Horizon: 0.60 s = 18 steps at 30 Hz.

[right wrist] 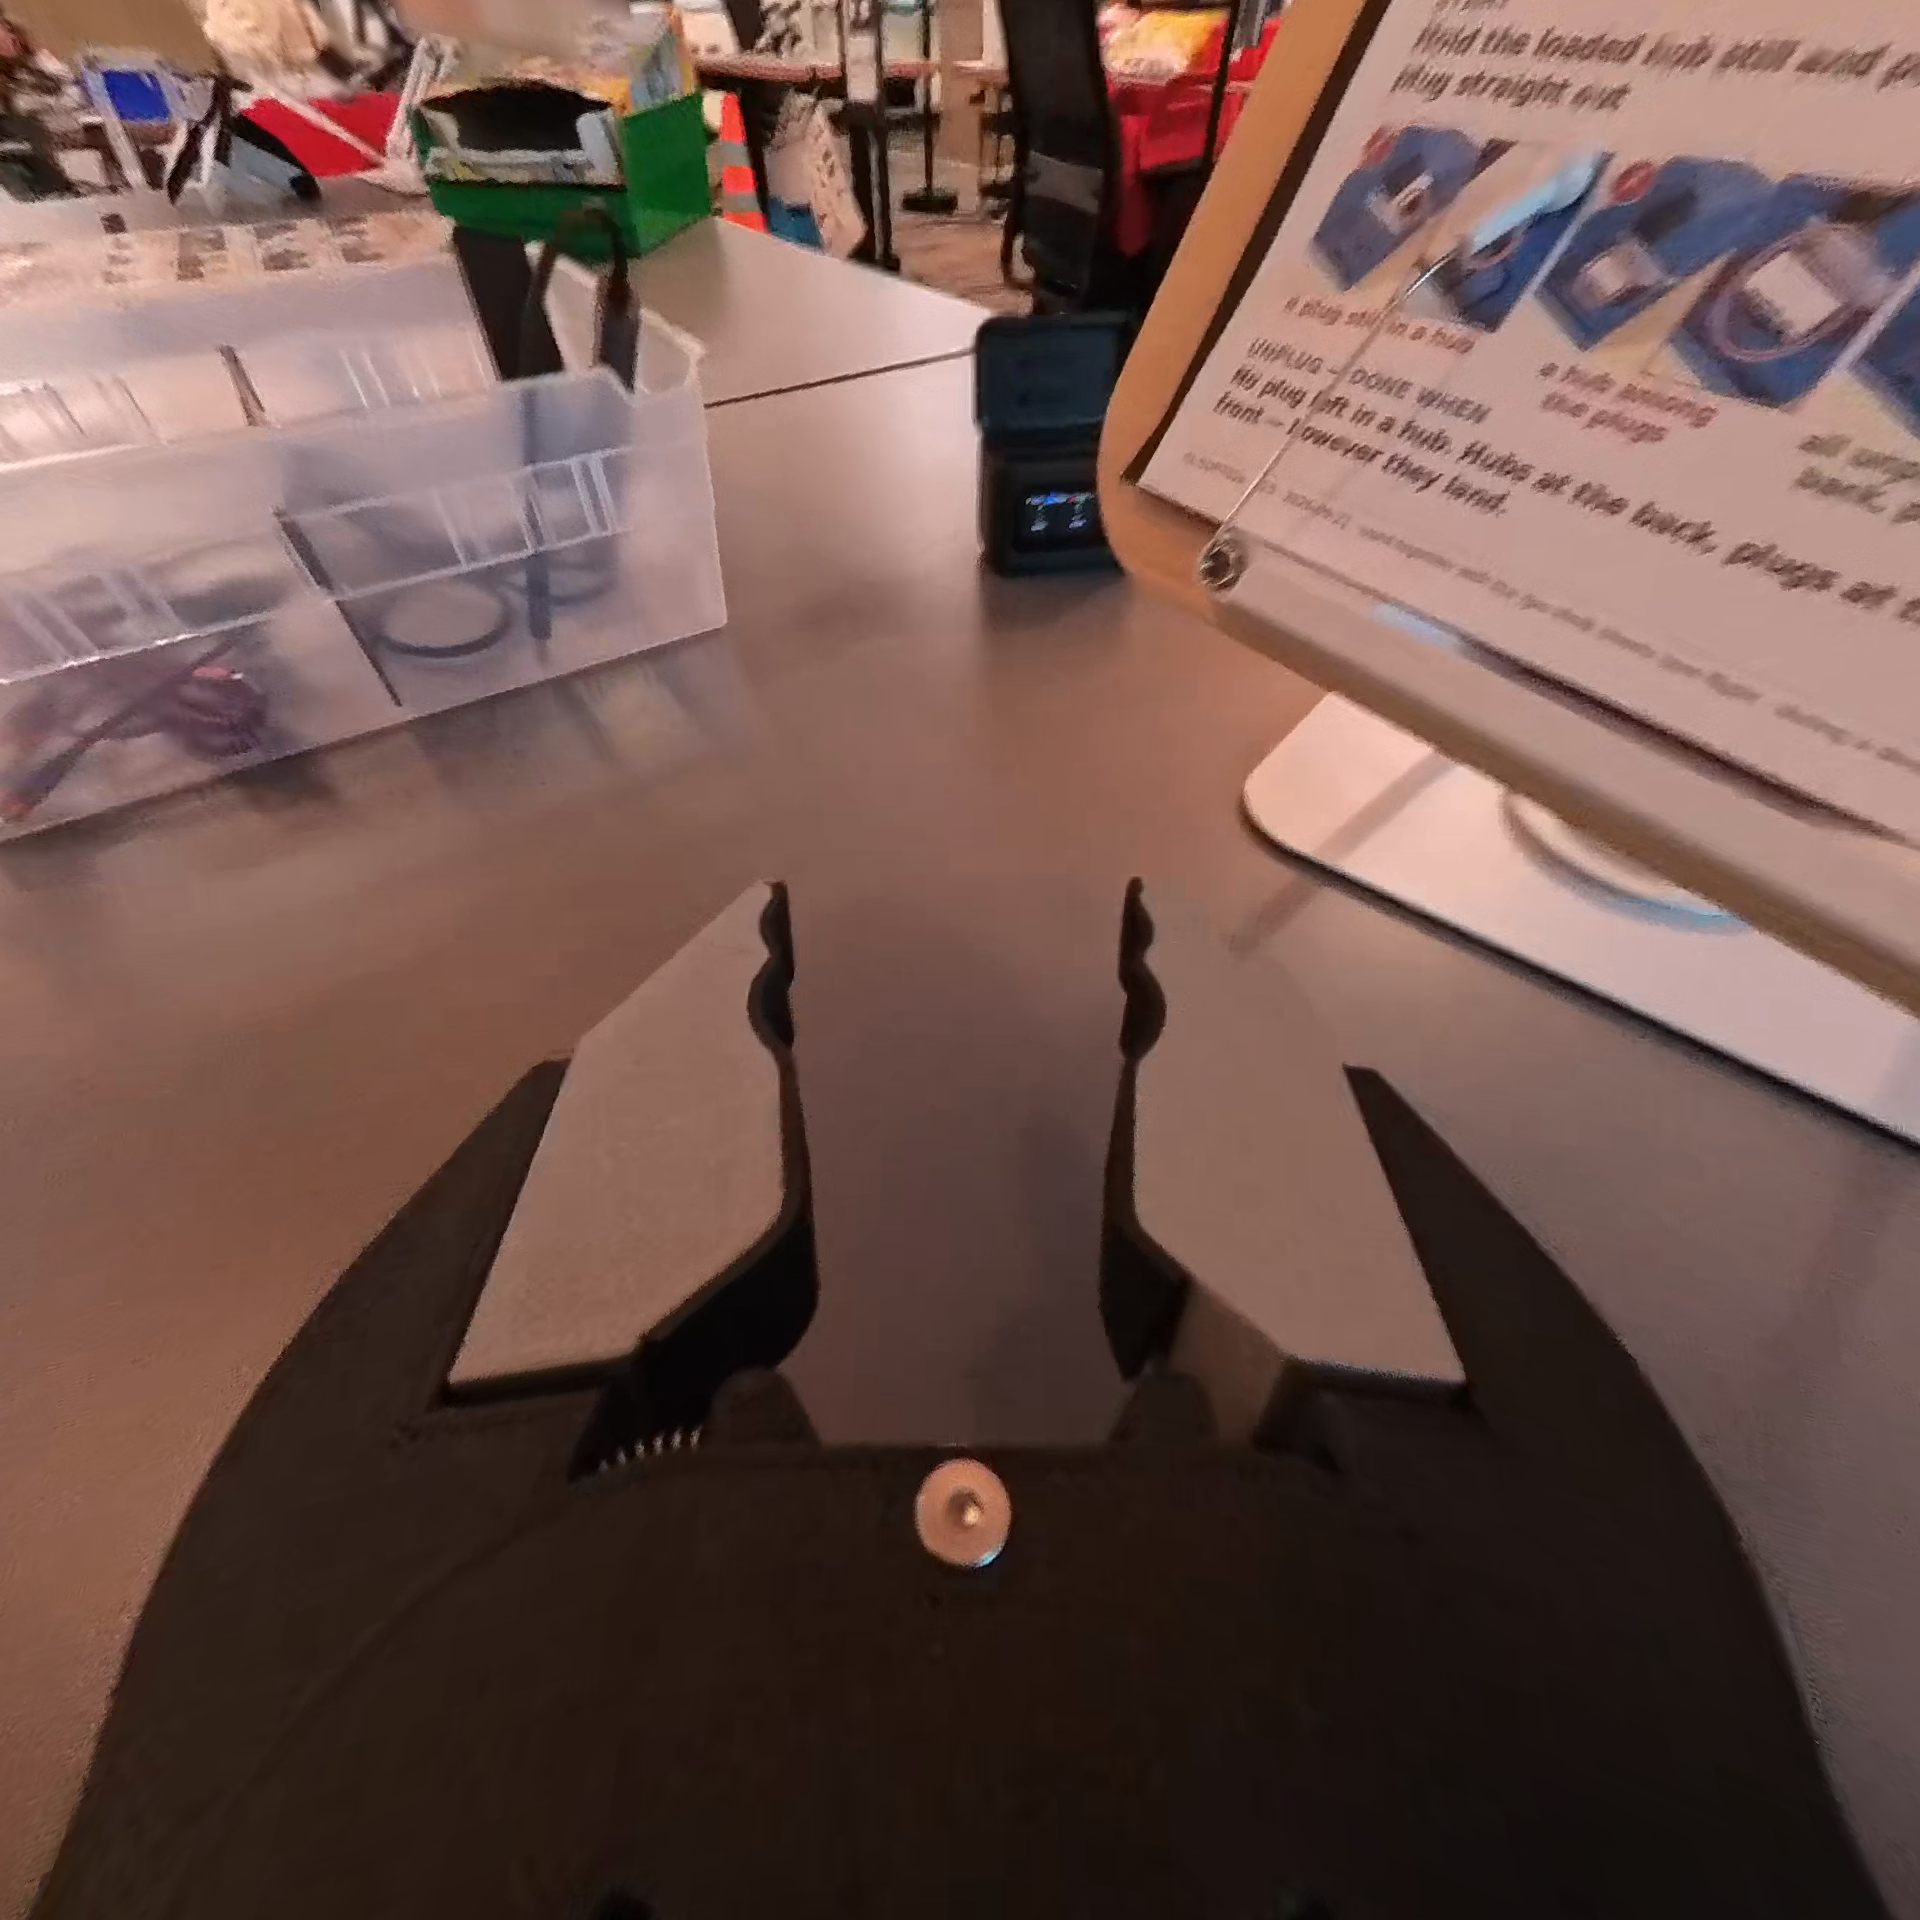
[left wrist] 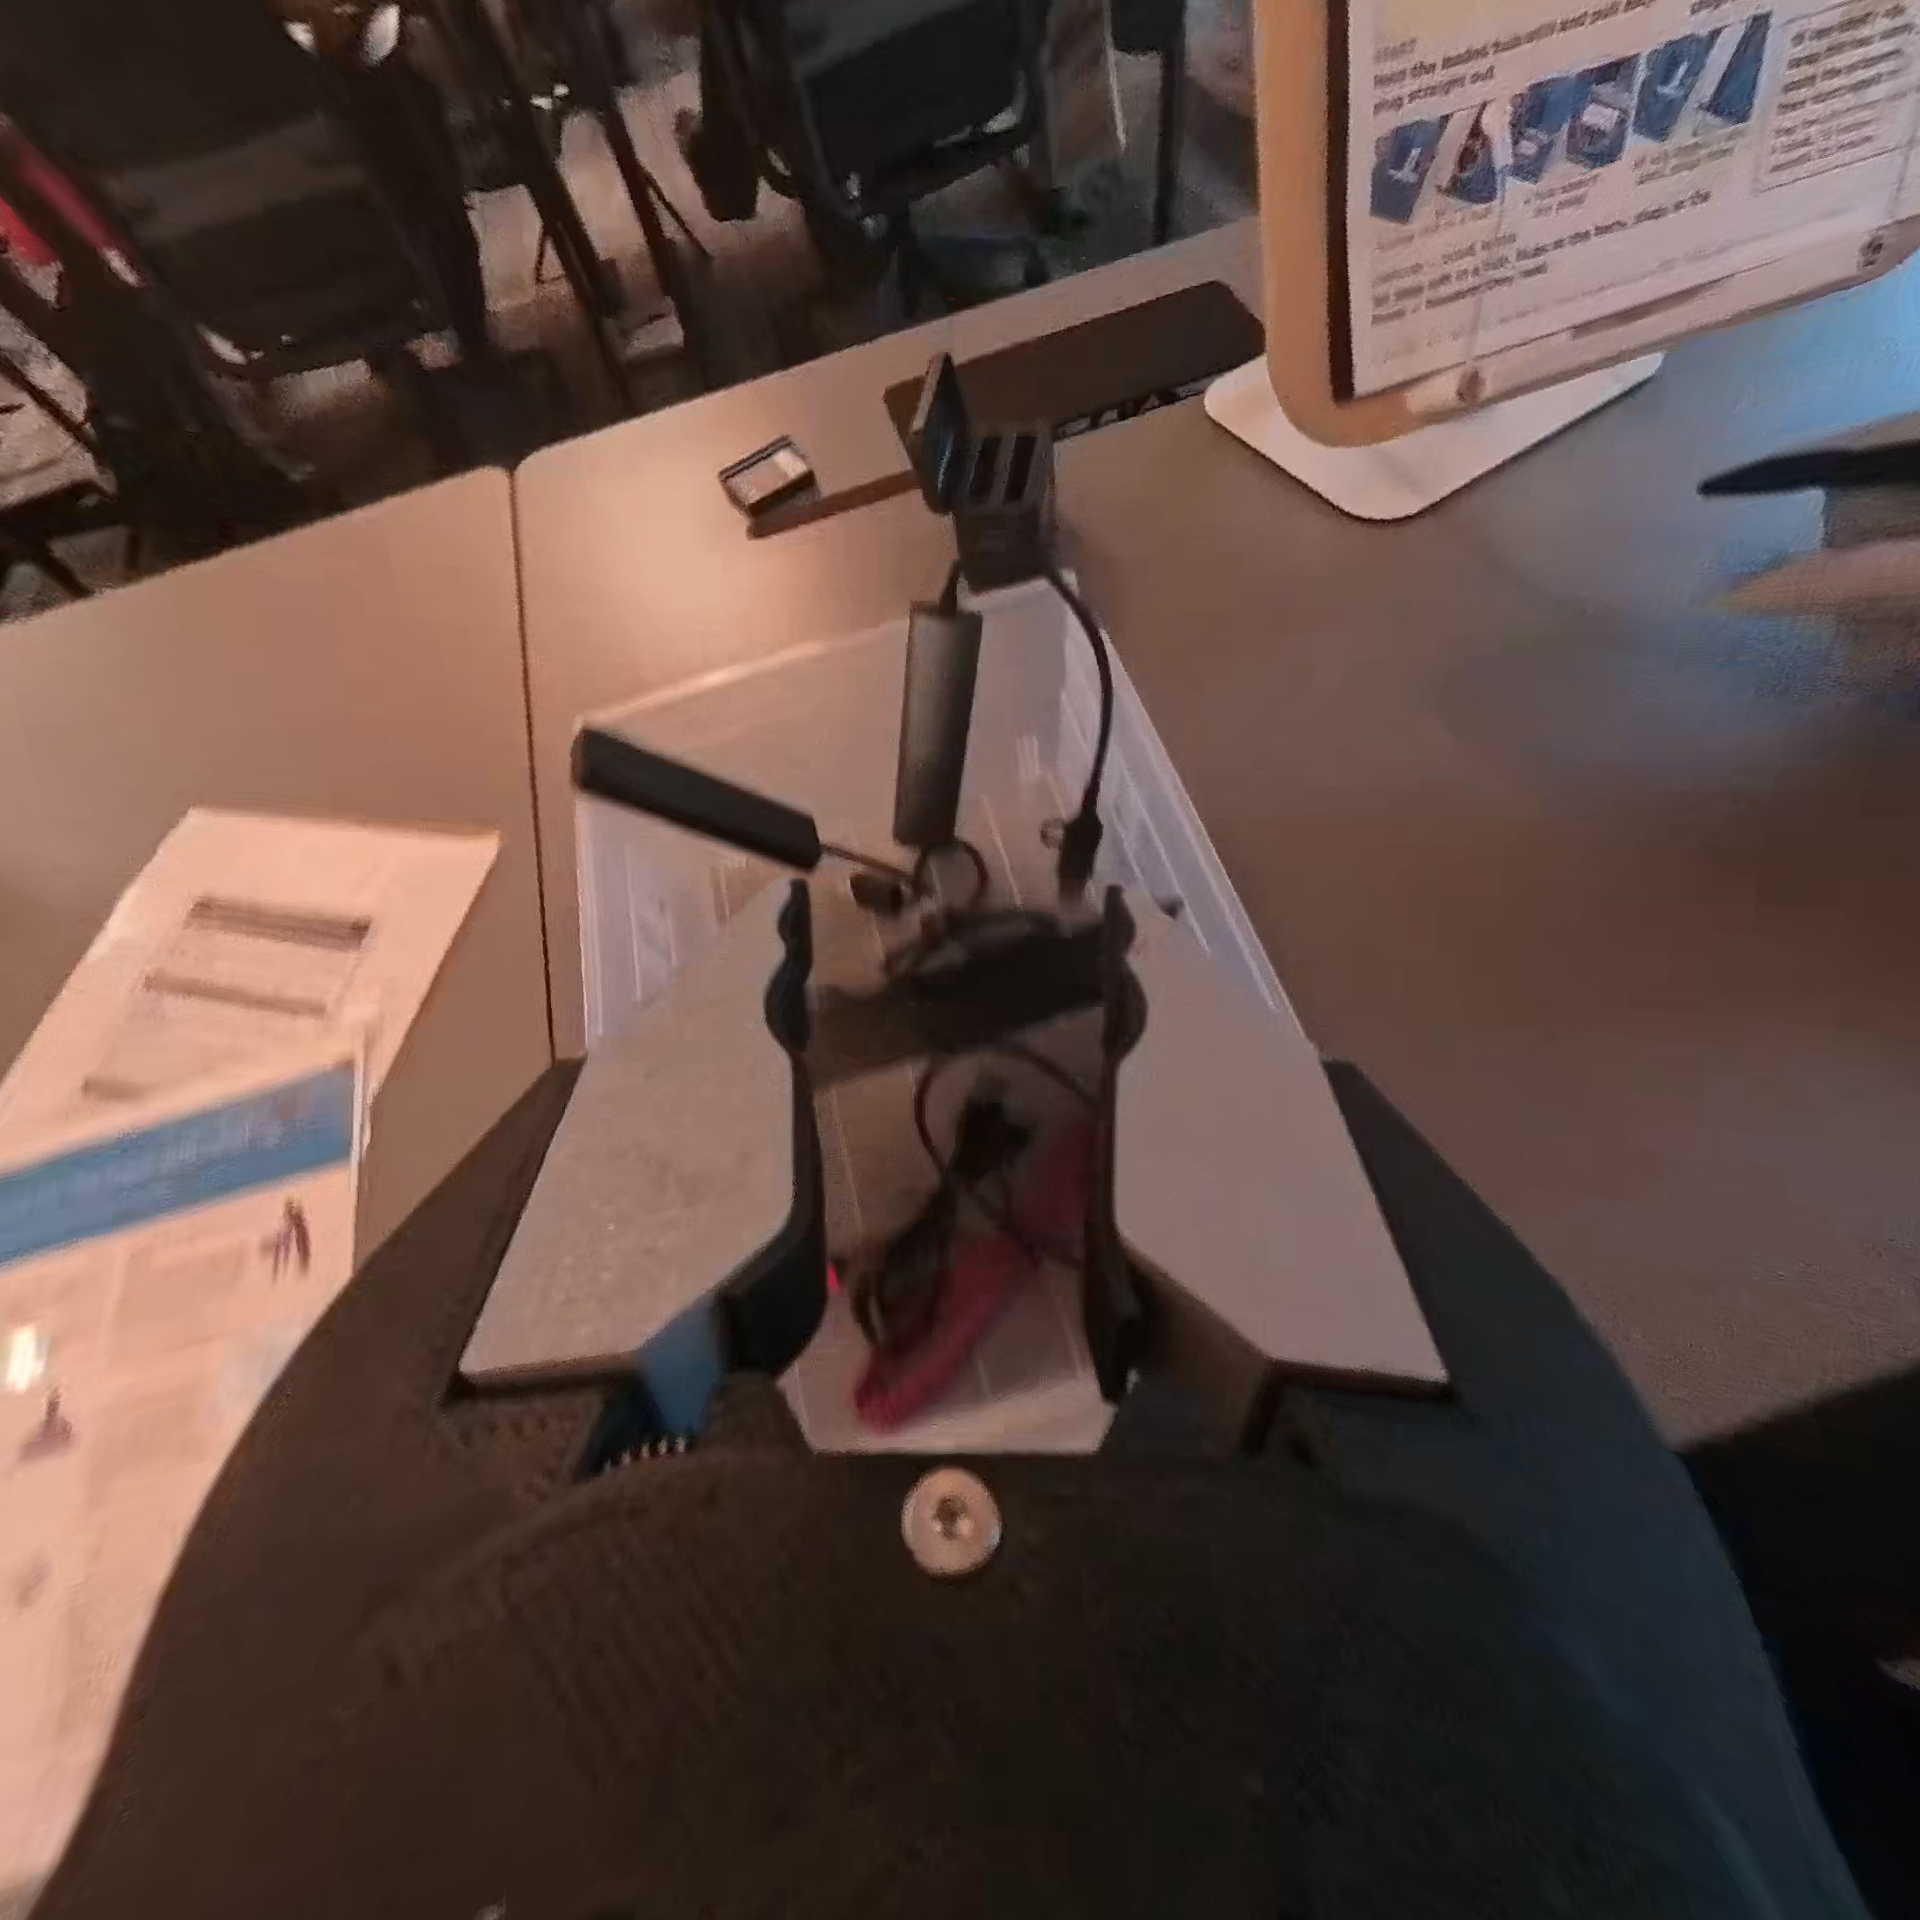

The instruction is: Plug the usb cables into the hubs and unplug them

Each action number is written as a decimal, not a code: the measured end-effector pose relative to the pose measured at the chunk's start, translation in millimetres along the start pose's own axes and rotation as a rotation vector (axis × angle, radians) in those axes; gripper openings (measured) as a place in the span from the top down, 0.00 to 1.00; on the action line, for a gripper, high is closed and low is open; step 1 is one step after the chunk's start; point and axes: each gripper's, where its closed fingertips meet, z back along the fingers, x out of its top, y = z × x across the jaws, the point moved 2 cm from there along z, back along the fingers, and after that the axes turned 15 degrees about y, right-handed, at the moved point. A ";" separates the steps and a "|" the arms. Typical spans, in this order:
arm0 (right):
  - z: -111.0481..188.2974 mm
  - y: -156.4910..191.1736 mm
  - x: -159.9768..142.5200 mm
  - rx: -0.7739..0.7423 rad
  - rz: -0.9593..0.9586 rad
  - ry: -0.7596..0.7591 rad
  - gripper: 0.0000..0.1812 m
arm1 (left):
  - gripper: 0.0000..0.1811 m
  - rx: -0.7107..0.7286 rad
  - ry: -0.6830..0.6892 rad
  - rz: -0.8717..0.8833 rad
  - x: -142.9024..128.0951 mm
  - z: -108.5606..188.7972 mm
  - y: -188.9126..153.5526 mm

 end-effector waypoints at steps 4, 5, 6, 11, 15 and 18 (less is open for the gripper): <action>-1.2 9.5 -3.7 0.040 0.004 -0.013 0.75 | 0.67 -0.016 0.084 0.019 40.1 -96.3 18.0; 1.3 9.5 -1.1 0.034 0.011 -0.027 0.75 | 0.65 -0.036 0.128 0.014 40.7 -122.8 17.0; 3.7 9.2 1.7 0.028 0.019 -0.041 0.75 | 0.64 -0.039 0.185 0.000 38.1 -147.0 16.3; -0.1 15.2 -0.9 0.071 0.015 -0.028 0.76 | 0.71 0.090 0.331 -0.175 32.8 -206.9 12.9; -4.6 19.2 -2.3 0.119 -0.006 -0.010 0.78 | 0.84 0.203 0.383 -0.243 38.7 -214.2 12.9; -4.2 17.6 -1.4 0.107 -0.004 -0.015 0.79 | 0.84 0.341 0.382 -0.278 47.3 -200.0 25.8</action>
